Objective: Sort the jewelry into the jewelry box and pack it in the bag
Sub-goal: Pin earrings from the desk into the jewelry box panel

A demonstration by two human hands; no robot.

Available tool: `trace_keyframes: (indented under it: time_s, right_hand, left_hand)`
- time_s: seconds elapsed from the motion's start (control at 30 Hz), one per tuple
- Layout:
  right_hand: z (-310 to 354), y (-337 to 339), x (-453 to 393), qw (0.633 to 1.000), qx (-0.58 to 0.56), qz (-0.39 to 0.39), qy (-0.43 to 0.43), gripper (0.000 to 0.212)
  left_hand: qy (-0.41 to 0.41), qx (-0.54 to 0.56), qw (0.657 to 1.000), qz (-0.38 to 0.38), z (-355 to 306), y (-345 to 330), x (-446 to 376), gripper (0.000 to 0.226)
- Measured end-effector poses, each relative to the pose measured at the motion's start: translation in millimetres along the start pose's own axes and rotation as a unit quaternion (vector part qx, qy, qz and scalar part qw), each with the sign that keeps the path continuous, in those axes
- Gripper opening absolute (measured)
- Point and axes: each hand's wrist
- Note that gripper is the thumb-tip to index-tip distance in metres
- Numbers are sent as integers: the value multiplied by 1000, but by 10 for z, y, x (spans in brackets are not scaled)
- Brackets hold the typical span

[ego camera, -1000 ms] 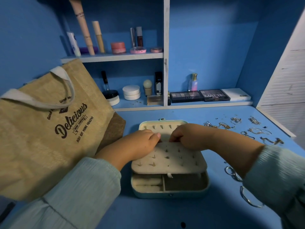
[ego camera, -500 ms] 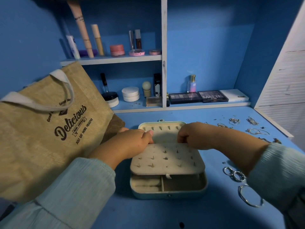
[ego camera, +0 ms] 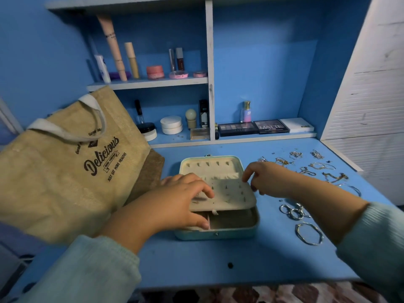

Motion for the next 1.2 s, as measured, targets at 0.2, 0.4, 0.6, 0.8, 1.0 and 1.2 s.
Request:
trace_keyframes:
  time_s: [0.2,0.4,0.6,0.8,1.0,1.2]
  right_hand:
    - [16,-6,160,964,-243,-90,-65,27]
    - [28,-194,386,970,-184,-151,-53,18]
    - [227,-490,432,979,149,-126,53,32]
    - [320,-613,315,980,178,-75,55,32]
    - [312,-668,236,987,113,-111,36,20]
    - [279,-684,173,992,58,-109,6,15]
  left_hand:
    - [-24,22,983,-178,-29,31,65,11]
    - [8,101,948,-303,-13,26,-90,9]
    - [8,161,877,-453,36,-232,-202,15]
    - [-29,202,828,-523,97,-430,-216,21]
    - [-30,267,800,-536,180,-569,-239,25]
    - [-32,321,782,-533,259,-676,-265,20]
Point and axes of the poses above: each hand's wrist, its own x-axis away from the middle knuckle, its own y-axis out of the back of the hand, z = x × y, and after that the axes turned 6 degrees about y, right-handed
